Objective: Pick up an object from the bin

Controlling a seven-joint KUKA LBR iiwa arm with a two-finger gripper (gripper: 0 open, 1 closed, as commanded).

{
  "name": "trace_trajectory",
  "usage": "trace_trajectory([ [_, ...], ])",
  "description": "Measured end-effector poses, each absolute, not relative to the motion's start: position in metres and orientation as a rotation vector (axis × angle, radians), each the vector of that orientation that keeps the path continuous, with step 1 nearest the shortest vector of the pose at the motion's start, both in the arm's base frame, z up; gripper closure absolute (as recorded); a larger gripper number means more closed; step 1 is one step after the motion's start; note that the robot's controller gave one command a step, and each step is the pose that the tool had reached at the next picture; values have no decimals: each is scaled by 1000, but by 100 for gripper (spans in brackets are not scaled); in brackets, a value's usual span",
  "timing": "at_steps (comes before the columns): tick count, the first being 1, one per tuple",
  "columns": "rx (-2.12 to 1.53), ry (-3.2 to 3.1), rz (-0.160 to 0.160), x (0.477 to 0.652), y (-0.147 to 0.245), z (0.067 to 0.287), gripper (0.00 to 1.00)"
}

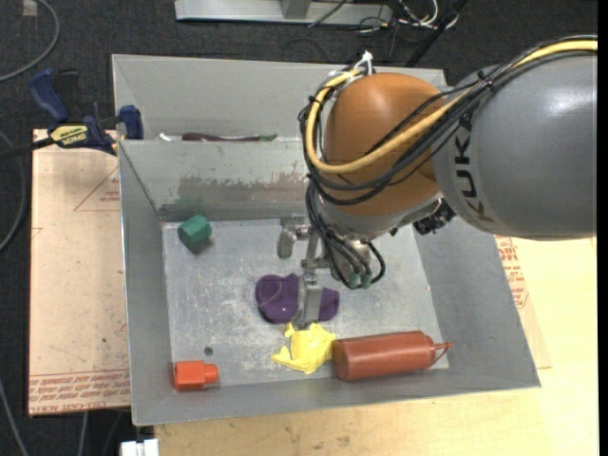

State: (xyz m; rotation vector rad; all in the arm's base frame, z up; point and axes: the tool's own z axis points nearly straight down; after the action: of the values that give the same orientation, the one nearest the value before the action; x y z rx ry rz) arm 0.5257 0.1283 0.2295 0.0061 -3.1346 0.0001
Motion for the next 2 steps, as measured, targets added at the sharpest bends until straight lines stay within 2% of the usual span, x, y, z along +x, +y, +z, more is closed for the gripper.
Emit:
trace_trajectory([
  [1,1,-3142,-2,527,128,234,0],
  [2,94,-3148,-5,531,119,215,0],
])
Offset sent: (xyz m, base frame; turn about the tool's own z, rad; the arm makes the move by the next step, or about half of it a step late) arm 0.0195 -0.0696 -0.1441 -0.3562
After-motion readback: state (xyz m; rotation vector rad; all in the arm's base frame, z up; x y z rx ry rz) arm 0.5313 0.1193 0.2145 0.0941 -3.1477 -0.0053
